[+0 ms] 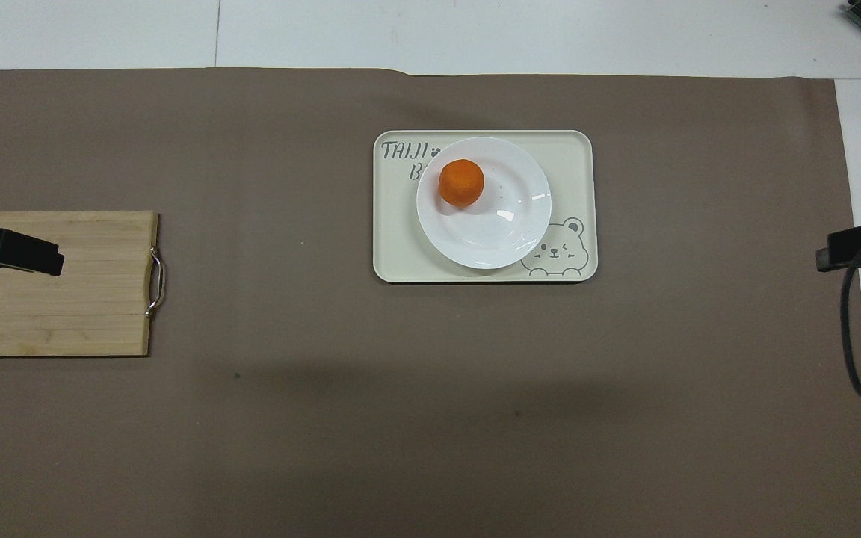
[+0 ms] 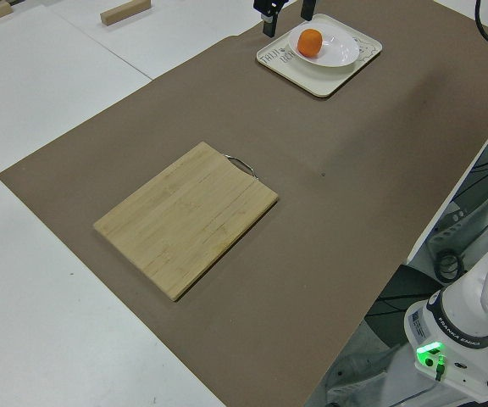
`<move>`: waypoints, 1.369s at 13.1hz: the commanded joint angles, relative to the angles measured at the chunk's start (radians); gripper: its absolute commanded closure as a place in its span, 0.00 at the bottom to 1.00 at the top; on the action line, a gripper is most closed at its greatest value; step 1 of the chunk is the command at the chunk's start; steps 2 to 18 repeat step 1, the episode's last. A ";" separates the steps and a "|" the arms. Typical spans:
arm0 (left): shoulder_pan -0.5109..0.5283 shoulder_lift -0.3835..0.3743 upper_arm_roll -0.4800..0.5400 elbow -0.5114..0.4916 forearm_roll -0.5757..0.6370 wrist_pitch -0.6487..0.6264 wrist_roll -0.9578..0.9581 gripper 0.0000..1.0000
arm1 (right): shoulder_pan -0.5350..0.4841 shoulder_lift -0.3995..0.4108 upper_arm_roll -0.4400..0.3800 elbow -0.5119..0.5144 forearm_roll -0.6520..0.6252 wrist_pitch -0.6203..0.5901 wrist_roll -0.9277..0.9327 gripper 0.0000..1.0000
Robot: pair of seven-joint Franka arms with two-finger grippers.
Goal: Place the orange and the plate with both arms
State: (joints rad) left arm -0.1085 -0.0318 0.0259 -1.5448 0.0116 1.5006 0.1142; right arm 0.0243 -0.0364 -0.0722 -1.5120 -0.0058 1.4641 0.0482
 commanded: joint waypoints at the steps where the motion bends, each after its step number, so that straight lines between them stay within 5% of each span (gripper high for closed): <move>1: 0.010 -0.011 -0.009 0.002 0.013 -0.016 0.013 0.00 | -0.007 0.007 0.005 0.016 0.021 -0.005 0.019 0.00; 18: 0.010 -0.011 -0.009 0.002 0.013 -0.016 0.013 0.00 | -0.007 0.007 0.005 0.016 0.021 -0.005 0.019 0.00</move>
